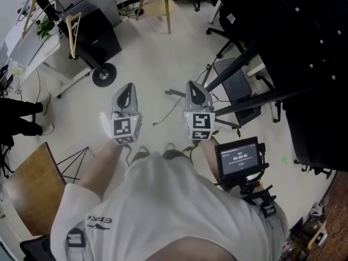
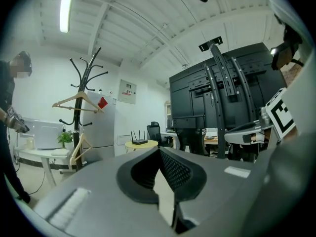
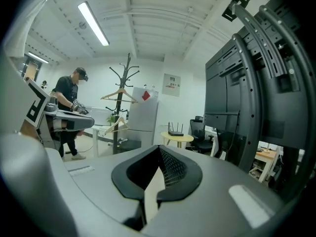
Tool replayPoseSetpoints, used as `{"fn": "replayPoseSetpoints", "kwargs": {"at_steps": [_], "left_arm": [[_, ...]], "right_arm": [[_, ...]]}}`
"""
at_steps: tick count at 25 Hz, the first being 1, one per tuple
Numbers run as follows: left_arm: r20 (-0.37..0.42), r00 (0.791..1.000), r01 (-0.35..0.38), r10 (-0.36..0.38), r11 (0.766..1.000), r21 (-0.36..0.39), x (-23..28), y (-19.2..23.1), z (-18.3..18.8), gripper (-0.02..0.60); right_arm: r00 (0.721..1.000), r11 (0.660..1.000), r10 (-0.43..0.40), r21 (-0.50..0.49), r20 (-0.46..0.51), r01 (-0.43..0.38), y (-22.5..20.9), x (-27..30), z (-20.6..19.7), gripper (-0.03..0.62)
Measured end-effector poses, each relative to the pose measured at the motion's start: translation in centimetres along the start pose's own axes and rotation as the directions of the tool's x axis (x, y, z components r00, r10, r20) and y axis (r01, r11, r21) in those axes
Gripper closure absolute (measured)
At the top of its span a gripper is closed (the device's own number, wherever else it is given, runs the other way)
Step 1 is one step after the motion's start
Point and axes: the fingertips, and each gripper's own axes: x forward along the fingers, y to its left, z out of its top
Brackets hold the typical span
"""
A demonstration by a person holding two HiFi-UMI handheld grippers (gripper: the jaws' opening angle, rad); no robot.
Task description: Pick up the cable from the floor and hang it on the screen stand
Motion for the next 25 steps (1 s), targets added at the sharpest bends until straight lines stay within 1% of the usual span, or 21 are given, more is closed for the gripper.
{"fn": "replayPoseSetpoints", "kwargs": {"at_steps": [3,8,13,17,21,25], "left_arm": [[-0.043,0.999,0.003,-0.003,1.0,0.003,0.3,0.4,-2.2,0.58],[-0.094,0.996,0.01,-0.009,1.0,0.004,1.3,1.2,-6.3,0.58],[-0.106,0.994,0.023,-0.022,1.0,0.004,2.8,1.6,-10.8,0.58],[-0.111,0.993,0.042,-0.041,0.999,0.012,4.2,1.9,-15.0,0.58],[-0.119,0.991,0.056,-0.053,0.998,0.016,5.6,2.7,-19.9,0.58],[-0.139,0.988,0.071,-0.068,0.997,0.015,6.4,3.1,-26.5,0.58]], "right_arm": [[0.999,1.0,0.013,0.008,-0.029,-0.012,0.6,0.8,-1.6,0.58],[0.995,1.0,0.028,0.003,-0.091,-0.028,1.6,2.3,-5.8,0.58],[0.992,0.999,0.043,-0.013,-0.118,-0.045,2.4,4.2,-10.2,0.58],[0.991,0.999,0.041,-0.02,-0.131,-0.044,2.5,6.1,-14.3,0.58],[0.989,0.998,0.047,-0.025,-0.144,-0.051,3.3,8.1,-19.2,0.58],[0.984,0.998,0.043,-0.029,-0.172,-0.049,4.1,9.5,-25.8,0.58]]}}
